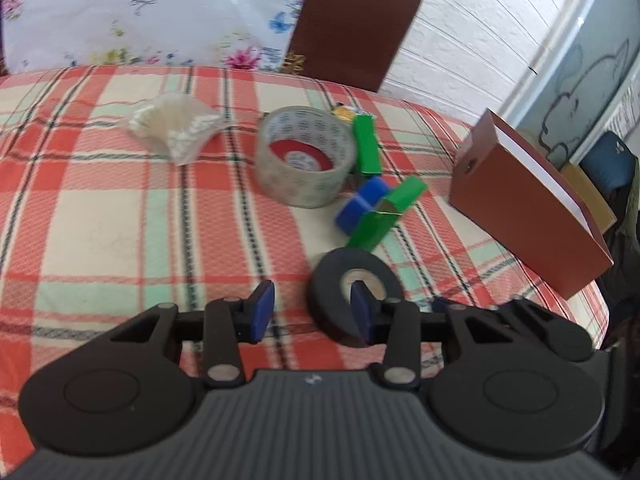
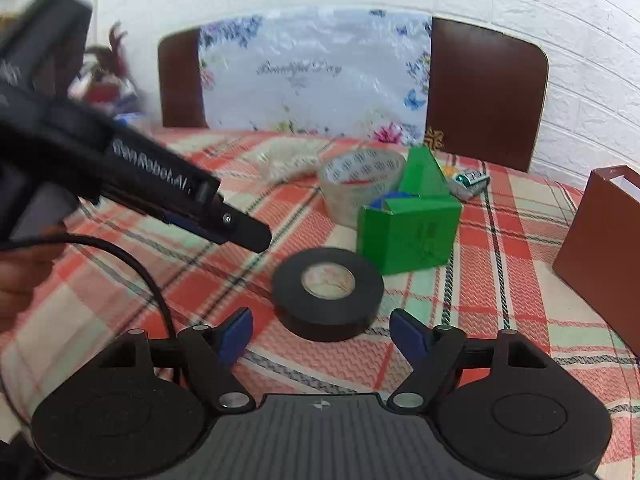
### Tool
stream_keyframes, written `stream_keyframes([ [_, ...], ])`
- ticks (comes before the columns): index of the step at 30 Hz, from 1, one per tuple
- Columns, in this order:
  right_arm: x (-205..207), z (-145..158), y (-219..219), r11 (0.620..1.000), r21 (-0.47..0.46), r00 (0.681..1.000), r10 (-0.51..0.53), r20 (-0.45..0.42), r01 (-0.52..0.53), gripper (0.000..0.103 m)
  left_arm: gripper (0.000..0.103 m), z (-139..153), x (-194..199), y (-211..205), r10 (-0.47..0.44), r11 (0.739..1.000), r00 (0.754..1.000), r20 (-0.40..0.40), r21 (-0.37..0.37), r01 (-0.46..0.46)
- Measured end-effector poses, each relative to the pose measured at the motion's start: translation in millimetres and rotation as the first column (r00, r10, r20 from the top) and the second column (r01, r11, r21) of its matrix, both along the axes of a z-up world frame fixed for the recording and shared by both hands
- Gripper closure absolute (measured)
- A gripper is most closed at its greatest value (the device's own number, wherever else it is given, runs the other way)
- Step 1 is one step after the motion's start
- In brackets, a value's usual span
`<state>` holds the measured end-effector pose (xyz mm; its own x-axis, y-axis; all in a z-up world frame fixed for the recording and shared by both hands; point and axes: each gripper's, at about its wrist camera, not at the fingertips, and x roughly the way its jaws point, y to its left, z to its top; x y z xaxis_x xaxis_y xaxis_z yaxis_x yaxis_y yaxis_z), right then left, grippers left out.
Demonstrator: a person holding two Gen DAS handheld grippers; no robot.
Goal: Organize objects
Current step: 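Grasp the black tape roll with both tools and drop it into the brown box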
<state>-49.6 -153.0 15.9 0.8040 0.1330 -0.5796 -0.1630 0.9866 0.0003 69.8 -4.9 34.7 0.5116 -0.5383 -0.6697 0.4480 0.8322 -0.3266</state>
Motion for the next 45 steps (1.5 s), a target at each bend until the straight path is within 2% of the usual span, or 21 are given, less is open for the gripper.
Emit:
stream_keyframes([
  [3, 14, -5, -14, 0.999, 0.030, 0.999, -0.033, -0.025, 0.033, 0.030, 0.059, -4, 0, -21, -0.037, 0.998, 0.999, 0.000, 0.048, 0.037],
  [5, 25, -9, -13, 0.999, 0.042, 0.999, -0.007, -0.042, 0.008, 0.030, 0.069, -16, 6, -33, -0.035, 0.994, 0.999, -0.042, 0.102, 0.039],
  [7, 34, -17, -13, 0.999, 0.045, 0.998, 0.023, -0.060, -0.020, 0.032, 0.070, -20, 9, -28, -0.019, 0.997, 0.998, -0.063, 0.069, 0.024],
  [9, 31, -16, -12, 0.999, 0.041, 0.999, 0.030, -0.037, -0.029, 0.033, 0.073, -15, 7, -25, -0.011, 0.998, 0.998, -0.067, 0.067, 0.016],
  [11, 25, -11, -20, 0.996, 0.087, 0.999, 0.027, -0.022, -0.025, 0.033, 0.074, -1, -1, -31, -0.030, 0.995, 0.999, -0.035, 0.095, 0.033],
  [13, 14, 1, -31, 0.993, 0.115, 0.999, 0.004, 0.033, -0.008, 0.033, 0.074, 21, -14, -49, -0.084, 0.987, 0.995, 0.053, 0.143, 0.076],
  [15, 0, 16, -39, 0.997, 0.078, 0.991, -0.035, 0.127, 0.025, 0.033, 0.074, 45, -25, -74, -0.145, 0.976, 0.978, 0.147, 0.185, 0.116],
  [17, -11, 32, -55, 0.996, 0.035, 0.971, -0.087, 0.223, 0.081, 0.033, 0.074, 67, -30, -104, -0.207, 0.965, 0.952, 0.226, 0.207, 0.161],
  [19, -23, 44, -77, 0.987, -0.005, 0.942, -0.149, 0.302, 0.158, 0.033, 0.074, 83, -34, -137, -0.269, 0.954, 0.921, 0.282, 0.211, 0.213],
  [21, -30, 54, -105, 0.970, -0.029, 0.912, -0.219, 0.346, 0.243, 0.033, 0.074, 91, -36, -174, -0.319, 0.943, 0.894, 0.314, 0.204, 0.265],
  [25, -42, 65, -170, 0.916, -0.010, 0.858, -0.372, 0.353, 0.401, 0.033, 0.074, 93, -41, -245, -0.402, 0.915, 0.847, 0.346, 0.176, 0.363],
  [29, -48, 67, -225, 0.862, 0.002, 0.817, -0.481, 0.318, 0.506, 0.034, 0.074, 83, -37, -299, -0.464, 0.885, 0.830, 0.308, 0.133, 0.446],
  [31, -49, 64, -245, 0.848, 0.014, 0.809, -0.510, 0.293, 0.530, 0.040, 0.074, 75, -38, -317, -0.496, 0.868, 0.824, 0.275, 0.136, 0.478],
  [32, -48, 62, -251, 0.844, 0.013, 0.807, -0.517, 0.286, 0.536, 0.048, 0.074, 70, -39, -323, -0.505, 0.863, 0.820, 0.269, 0.144, 0.484],
  [34, -47, 58, -257, 0.838, -0.003, 0.807, -0.524, 0.272, 0.545, 0.043, 0.073, 64, -43, -329, -0.504, 0.863, 0.819, 0.273, 0.163, 0.477],
  [37, -46, 54, -257, 0.838, 0.009, 0.801, -0.525, 0.287, 0.546, 0.043, 0.071, 63, -39, -325, -0.488, 0.873, 0.835, 0.253, 0.139, 0.468],
  [41, -60, 50, -236, 0.849, 0.066, 0.780, -0.510, 0.362, 0.524, 0.042, 0.071, 75, -40, -294, -0.426, 0.904, 0.861, 0.279, 0.097, 0.416],
  [45, -70, 46, -195, 0.884, 0.099, 0.789, -0.455, 0.413, 0.458, 0.042, 0.071, 77, -40, -239, -0.346, 0.936, 0.899, 0.268, 0.032, 0.351],
])
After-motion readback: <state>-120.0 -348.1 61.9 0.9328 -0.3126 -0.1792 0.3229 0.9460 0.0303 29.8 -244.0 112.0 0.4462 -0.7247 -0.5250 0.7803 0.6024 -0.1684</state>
